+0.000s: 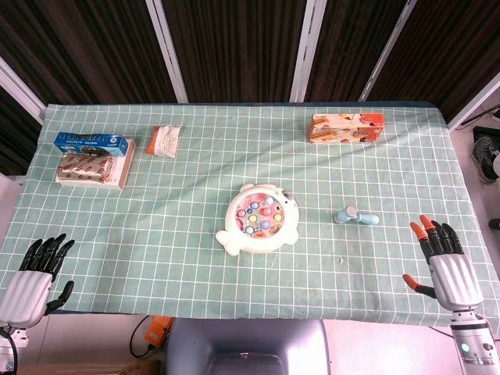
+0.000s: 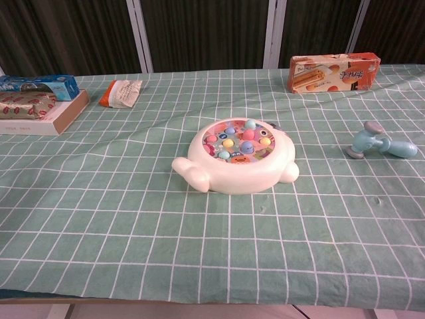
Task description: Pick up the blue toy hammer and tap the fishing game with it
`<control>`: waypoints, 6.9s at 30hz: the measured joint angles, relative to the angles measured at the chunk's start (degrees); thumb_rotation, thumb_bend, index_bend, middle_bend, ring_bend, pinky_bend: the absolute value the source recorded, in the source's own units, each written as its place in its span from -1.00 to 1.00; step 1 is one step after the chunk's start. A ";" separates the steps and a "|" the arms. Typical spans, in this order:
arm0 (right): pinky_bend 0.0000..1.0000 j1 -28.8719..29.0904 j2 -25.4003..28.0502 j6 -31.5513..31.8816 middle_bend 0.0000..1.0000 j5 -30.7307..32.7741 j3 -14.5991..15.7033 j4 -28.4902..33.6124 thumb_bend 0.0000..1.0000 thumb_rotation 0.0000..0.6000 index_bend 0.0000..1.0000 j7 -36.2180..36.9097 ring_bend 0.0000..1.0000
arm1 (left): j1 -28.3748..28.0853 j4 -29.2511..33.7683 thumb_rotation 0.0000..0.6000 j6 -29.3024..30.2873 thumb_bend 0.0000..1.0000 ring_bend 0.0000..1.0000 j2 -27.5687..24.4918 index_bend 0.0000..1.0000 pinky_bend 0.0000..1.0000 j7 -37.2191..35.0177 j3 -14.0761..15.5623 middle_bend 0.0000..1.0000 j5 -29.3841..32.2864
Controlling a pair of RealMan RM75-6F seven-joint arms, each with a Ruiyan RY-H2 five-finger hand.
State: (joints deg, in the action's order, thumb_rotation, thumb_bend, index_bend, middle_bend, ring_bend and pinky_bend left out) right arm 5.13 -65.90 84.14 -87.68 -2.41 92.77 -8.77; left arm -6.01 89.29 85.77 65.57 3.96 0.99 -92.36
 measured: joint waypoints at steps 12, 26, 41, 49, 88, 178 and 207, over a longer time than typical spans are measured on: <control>-1.00 2.67 -0.81 -6.09 -1.00 5.39 -2.23 -2.88 -0.53 1.00 -1.00 2.19 -1.00 | -0.28 0.03 1.00 0.14 -0.19 -1.00 -0.07 -1.00 -1.00 -1.21 -0.28 -1.00 -0.25; -1.00 15.52 -4.79 -23.71 -1.00 21.12 -11.00 -14.14 -0.52 1.00 -0.31 3.29 -1.00 | -0.47 0.03 1.00 0.16 -0.19 -1.00 -0.42 -1.00 -1.00 -1.83 0.13 -1.00 -1.13; -1.00 23.72 -15.38 -33.18 -1.00 23.54 -10.85 -26.66 -0.11 1.00 0.15 2.98 -1.00 | 0.24 0.10 1.00 0.85 -0.17 -1.00 -0.24 -1.00 -1.00 -0.49 -0.26 -1.00 0.09; -1.00 25.74 -18.62 -34.81 -1.00 24.40 -9.88 -29.83 -0.10 1.00 0.16 0.29 -1.00 | 0.46 0.06 1.00 1.28 -0.15 -1.00 -0.41 -1.00 -1.00 -0.87 -0.29 -1.00 -0.01; -1.00 28.55 -22.35 -36.82 -1.00 26.14 -8.58 -32.73 -0.01 1.00 0.27 -1.98 -1.00 | 0.44 0.13 1.00 1.10 -0.15 -1.00 -0.62 -1.00 -1.00 -1.26 -0.32 -1.00 -0.13; 0.27 27.70 -26.19 -36.23 0.34 23.76 -7.30 -39.05 0.11 1.00 0.77 1.07 0.20 | 0.60 0.27 1.00 1.69 -0.15 -1.00 -0.86 -1.00 -1.00 -2.26 -0.32 -1.00 -0.60; 0.41 27.97 -19.65 -30.67 0.44 23.29 -11.38 -26.13 0.12 1.00 0.93 -0.90 0.31 | 0.86 0.12 1.00 2.47 -0.15 -1.00 -1.09 -1.00 -1.00 -3.02 -0.19 -1.00 -1.31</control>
State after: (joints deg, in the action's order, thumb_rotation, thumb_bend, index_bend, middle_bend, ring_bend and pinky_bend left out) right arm 33.10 -85.55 53.47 -64.39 -13.79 66.64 -9.68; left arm -5.14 89.41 88.23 64.48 0.93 0.80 -93.67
